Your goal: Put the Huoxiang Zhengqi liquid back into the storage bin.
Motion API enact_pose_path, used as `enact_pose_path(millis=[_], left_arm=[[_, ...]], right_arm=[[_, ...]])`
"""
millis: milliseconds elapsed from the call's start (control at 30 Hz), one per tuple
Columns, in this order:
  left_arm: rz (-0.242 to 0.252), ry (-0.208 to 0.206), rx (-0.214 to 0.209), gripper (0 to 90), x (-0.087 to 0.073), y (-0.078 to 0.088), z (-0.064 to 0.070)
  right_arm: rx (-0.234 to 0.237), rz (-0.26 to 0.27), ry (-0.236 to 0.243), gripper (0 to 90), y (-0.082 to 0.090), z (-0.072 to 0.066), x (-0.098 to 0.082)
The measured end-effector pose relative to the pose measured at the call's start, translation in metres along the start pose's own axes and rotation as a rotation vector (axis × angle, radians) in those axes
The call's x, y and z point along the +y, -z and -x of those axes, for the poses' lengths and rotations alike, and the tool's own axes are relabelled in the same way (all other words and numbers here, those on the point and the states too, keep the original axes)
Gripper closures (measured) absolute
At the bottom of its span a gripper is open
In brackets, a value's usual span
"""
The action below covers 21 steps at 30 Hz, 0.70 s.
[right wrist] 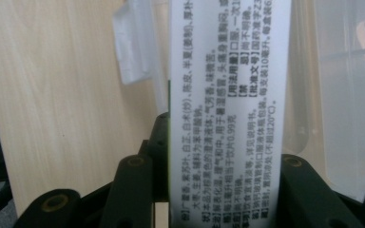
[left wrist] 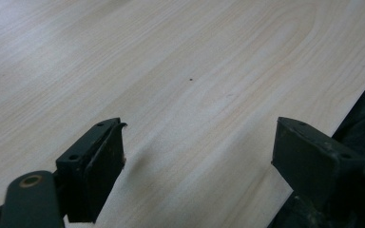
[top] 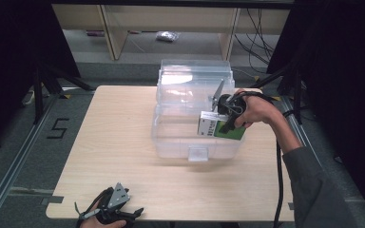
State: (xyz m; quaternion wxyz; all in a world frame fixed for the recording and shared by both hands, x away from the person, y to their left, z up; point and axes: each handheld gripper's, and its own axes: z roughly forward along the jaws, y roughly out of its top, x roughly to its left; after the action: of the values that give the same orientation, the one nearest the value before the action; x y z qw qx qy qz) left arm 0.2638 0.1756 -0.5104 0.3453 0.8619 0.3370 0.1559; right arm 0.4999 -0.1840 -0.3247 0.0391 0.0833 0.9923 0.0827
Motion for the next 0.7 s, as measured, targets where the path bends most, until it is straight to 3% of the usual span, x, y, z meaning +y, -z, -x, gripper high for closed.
enact_pose_path(millis=[100, 133, 167, 233, 267, 400, 433, 500, 533, 567, 600, 633, 700], left_arm=[[0.005, 0.008, -0.001, 17.3, 0.0, 0.0, 0.0], [0.005, 0.008, -0.001, 17.3, 0.0, 0.0, 0.0], [0.005, 0.008, -0.001, 17.3, 0.0, 0.0, 0.0], [0.0, 0.0, -0.005, 17.3, 0.0, 0.0, 0.0], [-0.009, -0.002, -0.007, 17.3, 0.0, 0.0, 0.0], [0.001, 0.001, -0.003, 17.3, 0.0, 0.0, 0.0], [0.001, 0.003, -0.004, 17.3, 0.0, 0.0, 0.0], [0.0, 0.004, -0.003, 17.3, 0.0, 0.0, 0.0], [-0.001, 0.0, -0.008, 17.3, 0.0, 0.0, 0.0], [-0.006, 0.0, -0.009, 17.3, 0.0, 0.0, 0.0], [-0.006, 0.0, -0.009, 17.3, 0.0, 0.0, 0.0], [-0.007, 0.0, -0.001, 17.3, 0.0, 0.0, 0.0], [-0.004, 0.0, -0.001, 17.3, 0.0, 0.0, 0.0]], right_arm=[[0.005, -0.013, 0.031, 65.0, -0.006, 0.007, 0.0], [0.016, -0.011, 0.002, 65.0, -0.008, 0.006, 0.0], [-0.004, -0.024, 0.017, 65.0, -0.01, 0.009, 0.0], [0.007, -0.024, -0.006, 65.0, -0.012, 0.008, 0.001], [0.009, -0.022, 0.019, 64.9, -0.016, 0.012, 0.001], [0.021, -0.037, -0.01, 64.9, -0.024, 0.015, 0.001], [0.004, -0.038, 0.033, 64.9, -0.026, 0.019, 0.0], [0.022, -0.028, 0.012, 64.9, -0.028, 0.018, -0.001], [0.007, -0.038, 0.035, 64.9, -0.03, 0.021, -0.002], [0.031, -0.043, -0.022, 64.9, -0.033, 0.017, -0.003], [0.031, -0.043, -0.022, 64.9, -0.033, 0.017, -0.003], [0.02, -0.039, 0.045, 64.9, -0.036, 0.021, -0.004], [0.008, -0.077, -0.003, 64.9, -0.038, 0.019, -0.006]])
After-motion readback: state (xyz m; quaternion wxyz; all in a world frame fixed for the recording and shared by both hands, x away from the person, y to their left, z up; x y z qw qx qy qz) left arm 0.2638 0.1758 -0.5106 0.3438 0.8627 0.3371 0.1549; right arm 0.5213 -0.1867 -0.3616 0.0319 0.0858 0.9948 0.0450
